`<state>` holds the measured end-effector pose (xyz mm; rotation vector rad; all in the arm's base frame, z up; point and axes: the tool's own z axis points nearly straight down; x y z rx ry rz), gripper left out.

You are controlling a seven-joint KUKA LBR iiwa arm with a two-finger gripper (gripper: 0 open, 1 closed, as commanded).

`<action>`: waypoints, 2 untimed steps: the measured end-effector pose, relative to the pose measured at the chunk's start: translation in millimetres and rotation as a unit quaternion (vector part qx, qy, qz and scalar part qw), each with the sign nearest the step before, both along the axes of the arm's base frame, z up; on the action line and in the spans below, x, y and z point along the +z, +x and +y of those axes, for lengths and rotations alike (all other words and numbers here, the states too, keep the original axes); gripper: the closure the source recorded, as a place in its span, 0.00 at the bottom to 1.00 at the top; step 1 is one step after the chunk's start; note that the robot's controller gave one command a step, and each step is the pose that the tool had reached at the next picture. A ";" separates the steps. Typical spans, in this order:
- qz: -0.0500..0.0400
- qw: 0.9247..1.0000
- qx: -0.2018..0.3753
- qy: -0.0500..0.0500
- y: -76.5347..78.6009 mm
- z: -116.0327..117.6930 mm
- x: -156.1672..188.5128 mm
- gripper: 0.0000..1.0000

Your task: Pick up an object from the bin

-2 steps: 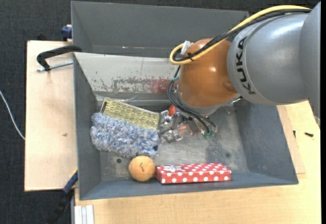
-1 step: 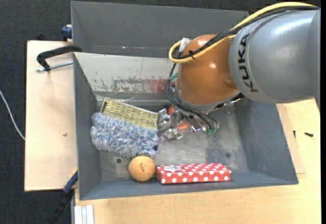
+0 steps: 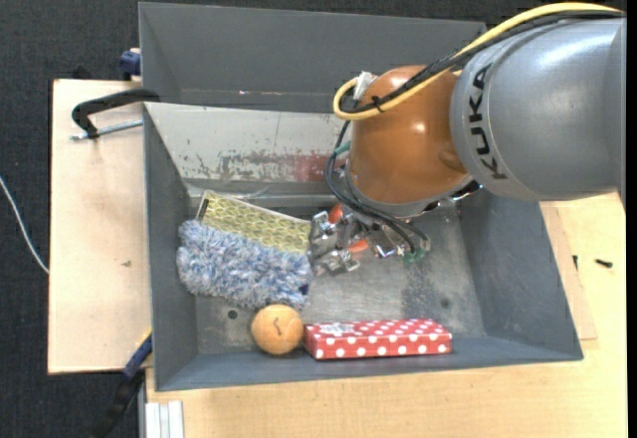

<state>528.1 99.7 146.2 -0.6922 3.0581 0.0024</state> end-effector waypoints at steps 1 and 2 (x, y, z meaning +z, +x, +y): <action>0.000 1.000 0.008 0.000 10.6 16.9 -9.8 0.00; 0.000 1.000 0.008 0.000 10.6 16.9 -9.8 0.00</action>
Offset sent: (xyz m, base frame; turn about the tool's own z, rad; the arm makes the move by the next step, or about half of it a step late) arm 0.0000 0.0000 0.0000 0.0000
